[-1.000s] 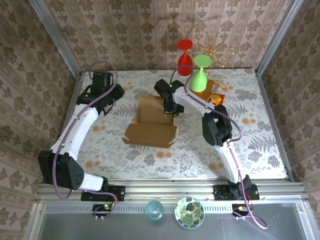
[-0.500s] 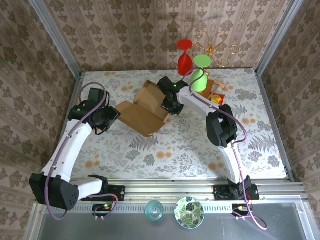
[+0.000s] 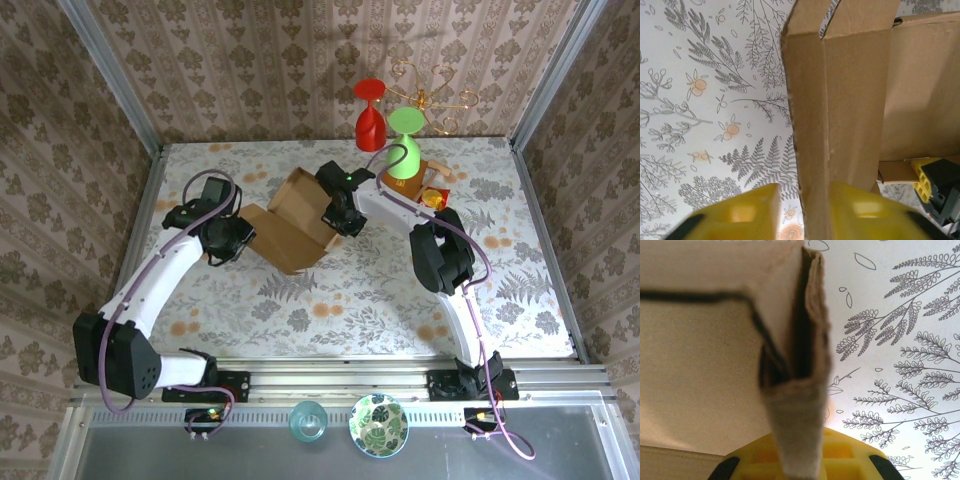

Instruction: Fold the paper box

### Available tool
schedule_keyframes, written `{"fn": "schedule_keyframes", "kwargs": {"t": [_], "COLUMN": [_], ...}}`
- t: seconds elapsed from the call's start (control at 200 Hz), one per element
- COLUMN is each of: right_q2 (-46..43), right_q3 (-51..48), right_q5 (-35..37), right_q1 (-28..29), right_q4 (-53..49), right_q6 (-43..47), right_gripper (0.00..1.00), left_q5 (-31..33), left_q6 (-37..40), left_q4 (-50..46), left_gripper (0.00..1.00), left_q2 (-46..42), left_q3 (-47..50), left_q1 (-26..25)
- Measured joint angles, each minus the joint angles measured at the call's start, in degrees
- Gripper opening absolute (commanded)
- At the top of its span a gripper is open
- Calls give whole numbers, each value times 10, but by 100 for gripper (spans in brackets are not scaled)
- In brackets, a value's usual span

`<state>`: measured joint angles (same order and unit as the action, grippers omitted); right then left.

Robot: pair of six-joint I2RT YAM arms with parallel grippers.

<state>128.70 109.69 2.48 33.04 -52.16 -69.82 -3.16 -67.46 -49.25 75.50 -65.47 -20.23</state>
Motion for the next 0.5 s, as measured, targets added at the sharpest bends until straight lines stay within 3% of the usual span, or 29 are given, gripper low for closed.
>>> {"fn": "schedule_keyframes", "kwargs": {"t": [0.075,0.15,0.275,0.5], "right_q2": [0,0,-1,-36], "right_q3": [-3,-6,-9,-32], "right_q5": [-4,-9,-24,-49], "right_q1": [0,0,1,5], "right_q4": [3,8,14,24], "right_q6": [-4,-7,-6,22], "right_gripper": [0,0,35,52], "left_q5": [8,21,48,113], "left_q6": [1,8,47,172], "left_q4": [0,-5,-27,-68], "left_gripper": [0,0,0,0], "left_q2": [11,21,34,54], "left_q3": [0,-4,-24,-84], "left_q1": [0,-1,-3,1]}}
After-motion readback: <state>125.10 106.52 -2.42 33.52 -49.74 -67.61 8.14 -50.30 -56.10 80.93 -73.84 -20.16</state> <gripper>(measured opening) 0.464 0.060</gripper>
